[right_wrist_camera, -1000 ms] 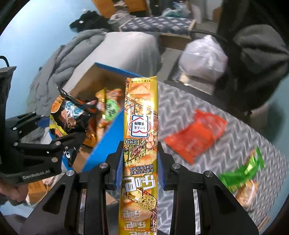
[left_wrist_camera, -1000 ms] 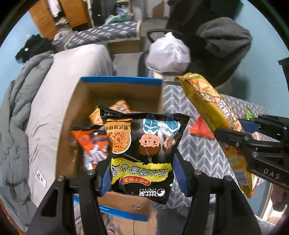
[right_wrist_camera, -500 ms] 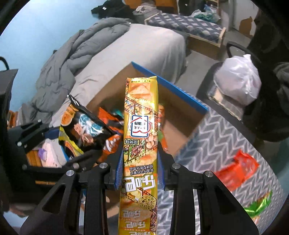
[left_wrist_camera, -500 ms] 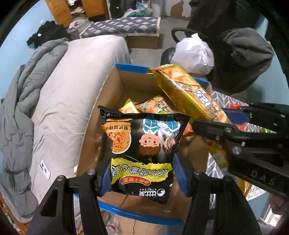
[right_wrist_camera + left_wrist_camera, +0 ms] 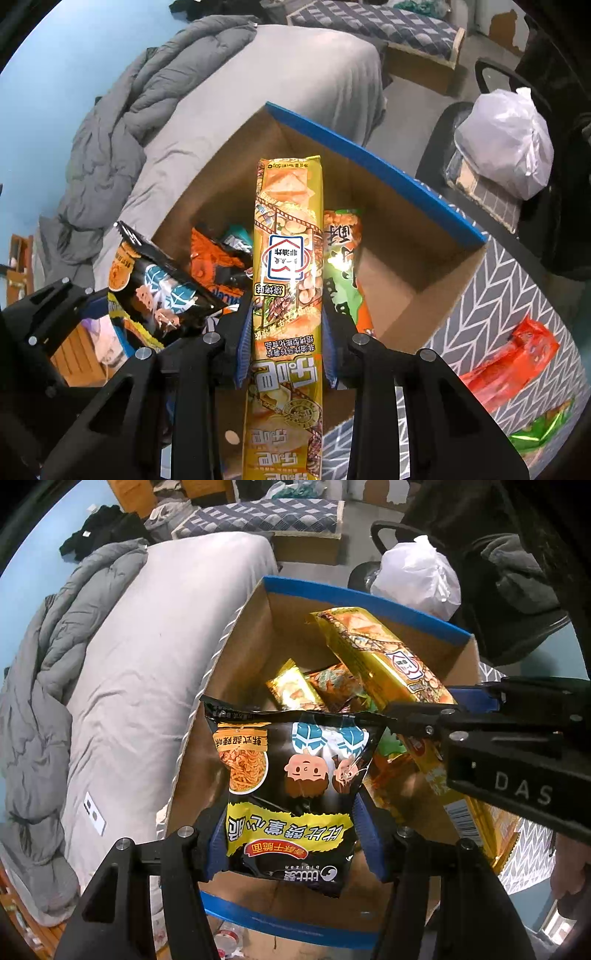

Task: Organize snacks
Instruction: 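Open both tools to drop the two snacks into the box, then move both tools back over the remaining snacks on the table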

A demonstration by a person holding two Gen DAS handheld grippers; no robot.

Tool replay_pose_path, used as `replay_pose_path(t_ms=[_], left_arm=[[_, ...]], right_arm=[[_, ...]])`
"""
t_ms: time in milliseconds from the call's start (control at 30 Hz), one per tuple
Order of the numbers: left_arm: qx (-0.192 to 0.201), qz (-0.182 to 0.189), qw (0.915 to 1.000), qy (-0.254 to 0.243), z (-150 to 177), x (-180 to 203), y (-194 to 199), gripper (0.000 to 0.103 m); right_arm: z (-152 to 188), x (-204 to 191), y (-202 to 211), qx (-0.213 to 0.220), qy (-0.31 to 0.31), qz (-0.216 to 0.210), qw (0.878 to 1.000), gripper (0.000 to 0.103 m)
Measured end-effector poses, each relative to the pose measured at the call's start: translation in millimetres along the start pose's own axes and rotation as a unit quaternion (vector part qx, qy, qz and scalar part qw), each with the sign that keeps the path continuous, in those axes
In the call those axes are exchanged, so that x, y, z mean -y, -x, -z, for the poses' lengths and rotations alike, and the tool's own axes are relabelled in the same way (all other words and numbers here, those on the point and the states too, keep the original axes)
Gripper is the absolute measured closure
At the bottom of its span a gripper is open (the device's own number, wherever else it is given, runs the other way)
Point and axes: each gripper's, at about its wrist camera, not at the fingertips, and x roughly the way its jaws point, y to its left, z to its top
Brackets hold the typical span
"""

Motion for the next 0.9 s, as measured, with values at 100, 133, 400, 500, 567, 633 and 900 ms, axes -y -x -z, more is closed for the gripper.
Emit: replay_pose_path(t_ms=[100, 133, 400, 500, 567, 633, 900], left_arm=[[-0.008, -0.002, 1.0000, 0.003, 0.3, -2.0, -1.4, 0.040], [-0.009, -0.003, 1.0000, 0.002, 0.4, -2.5, -1.5, 0.037], [0.003, -0.016, 0.9998, -0.012, 1.1, 0.9, 12.0, 0.027], [0.012, -0.021, 0.9995, -0.019, 0.1, 6.0, 20.0, 0.026], [0.016, -0.021, 0.9994, -0.024, -0.9, 10.6, 26.1, 0.026], [0.018, -0.019, 0.9993, -0.025, -1.1, 14.5, 30.7, 0.026], [0.032, -0.004, 0.9988, -0.036, -4.5, 40.6, 55.8, 0.022]], right_arm=[[-2.7, 1.3, -3.5, -0.017, -0.015, -0.001, 1.000, 0.067], [-3.6, 1.3, -2.3, -0.015, -0.018, -0.003, 1.000, 0.066], [-7.8, -0.5, 18.6, 0.007, -0.014, 0.010, 1.000, 0.060], [-5.0, 1.9, 28.3, 0.012, -0.008, 0.030, 0.999, 0.052], [-0.8, 3.5, 35.0, 0.013, -0.001, 0.042, 0.999, 0.050], [5.3, 6.9, 42.2, 0.013, 0.006, 0.056, 0.998, 0.045], [31.2, 31.2, 71.1, 0.014, -0.008, 0.081, 0.997, 0.036]])
